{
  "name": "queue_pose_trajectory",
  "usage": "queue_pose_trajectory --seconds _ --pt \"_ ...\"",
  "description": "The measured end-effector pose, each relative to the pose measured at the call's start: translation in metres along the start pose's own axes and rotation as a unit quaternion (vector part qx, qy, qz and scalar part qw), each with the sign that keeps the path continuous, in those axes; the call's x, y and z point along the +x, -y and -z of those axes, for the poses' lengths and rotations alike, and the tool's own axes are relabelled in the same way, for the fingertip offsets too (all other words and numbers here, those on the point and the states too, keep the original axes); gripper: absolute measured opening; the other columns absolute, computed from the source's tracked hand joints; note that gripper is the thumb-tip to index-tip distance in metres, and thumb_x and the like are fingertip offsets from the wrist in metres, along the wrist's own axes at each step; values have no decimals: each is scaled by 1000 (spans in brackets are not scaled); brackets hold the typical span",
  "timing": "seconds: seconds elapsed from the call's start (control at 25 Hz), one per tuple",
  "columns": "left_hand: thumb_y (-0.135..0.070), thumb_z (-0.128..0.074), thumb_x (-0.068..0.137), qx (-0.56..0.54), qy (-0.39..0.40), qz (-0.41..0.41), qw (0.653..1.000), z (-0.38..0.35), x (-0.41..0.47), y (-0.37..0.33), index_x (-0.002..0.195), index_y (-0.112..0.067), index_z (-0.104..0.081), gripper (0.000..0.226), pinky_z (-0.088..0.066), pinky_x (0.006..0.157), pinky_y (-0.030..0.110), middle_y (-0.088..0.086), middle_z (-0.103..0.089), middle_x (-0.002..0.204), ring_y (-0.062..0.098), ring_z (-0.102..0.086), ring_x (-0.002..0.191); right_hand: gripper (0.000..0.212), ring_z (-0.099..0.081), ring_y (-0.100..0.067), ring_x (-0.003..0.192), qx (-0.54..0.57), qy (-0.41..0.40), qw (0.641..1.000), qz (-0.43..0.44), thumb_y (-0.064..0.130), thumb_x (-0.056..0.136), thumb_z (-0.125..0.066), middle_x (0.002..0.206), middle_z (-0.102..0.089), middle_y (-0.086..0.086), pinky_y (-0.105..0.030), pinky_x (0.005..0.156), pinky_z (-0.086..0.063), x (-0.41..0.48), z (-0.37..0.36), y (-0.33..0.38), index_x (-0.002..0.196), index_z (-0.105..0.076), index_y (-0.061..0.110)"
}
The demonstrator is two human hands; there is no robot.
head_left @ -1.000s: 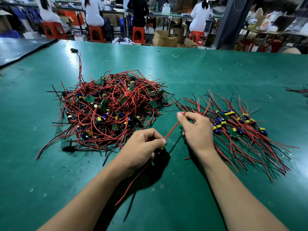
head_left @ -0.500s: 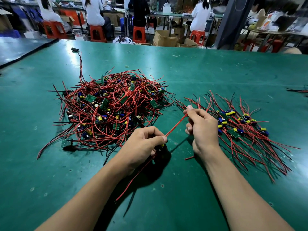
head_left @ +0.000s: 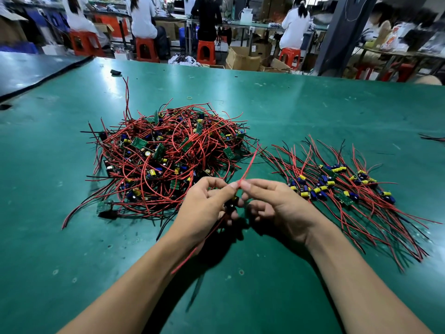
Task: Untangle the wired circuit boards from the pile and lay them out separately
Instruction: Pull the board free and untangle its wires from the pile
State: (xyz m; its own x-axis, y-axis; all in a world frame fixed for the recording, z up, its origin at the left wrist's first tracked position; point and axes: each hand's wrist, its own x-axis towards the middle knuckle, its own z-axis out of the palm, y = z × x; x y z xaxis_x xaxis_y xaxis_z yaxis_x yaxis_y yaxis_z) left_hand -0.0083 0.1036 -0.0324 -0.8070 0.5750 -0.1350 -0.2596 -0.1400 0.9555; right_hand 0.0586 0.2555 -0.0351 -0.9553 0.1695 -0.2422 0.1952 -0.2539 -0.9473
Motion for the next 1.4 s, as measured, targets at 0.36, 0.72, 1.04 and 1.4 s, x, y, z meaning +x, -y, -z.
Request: queue_pose_trajectory --seconds 0.36,0.72,1.04,1.4 --pt "-46 -65 79 -91 40 77 992 0 -4 -18 96 -6 -57 44 -45 37 20 9 -62 61 16 -56 40 25 -62 -16 68 115 68 989 64 16 70 -87 93 -73 -9 -29 65 -48 -1 -15 0 93 -77 17" --pt "-26 -65 83 -125 62 12 990 0 -10 -16 115 -13 -70 35 -58 74 29 11 -74 109 24 -72 90 25 -61 -7 63 30 -81 960 265 14 73 -78 82 -73 2 -16 57 -46 -6 -20 8 95 -66 13" --pt "-31 -65 80 -170 45 6 984 9 -8 -22 96 -16 -76 24 -57 67 25 6 -73 100 15 -69 79 29 -63 -8 74 -2 53 972 229 8 83 -72 96 -75 1 -17 65 -48 -7 -16 8 107 -78 21" --pt "-26 -66 84 -14 92 7 996 1 -14 -12 81 -13 -76 16 -52 55 18 7 -73 78 13 -66 61 34 -61 -14 68 41 39 992 112 35 76 -77 81 -70 -2 -22 66 -51 -4 -7 10 101 -79 13"
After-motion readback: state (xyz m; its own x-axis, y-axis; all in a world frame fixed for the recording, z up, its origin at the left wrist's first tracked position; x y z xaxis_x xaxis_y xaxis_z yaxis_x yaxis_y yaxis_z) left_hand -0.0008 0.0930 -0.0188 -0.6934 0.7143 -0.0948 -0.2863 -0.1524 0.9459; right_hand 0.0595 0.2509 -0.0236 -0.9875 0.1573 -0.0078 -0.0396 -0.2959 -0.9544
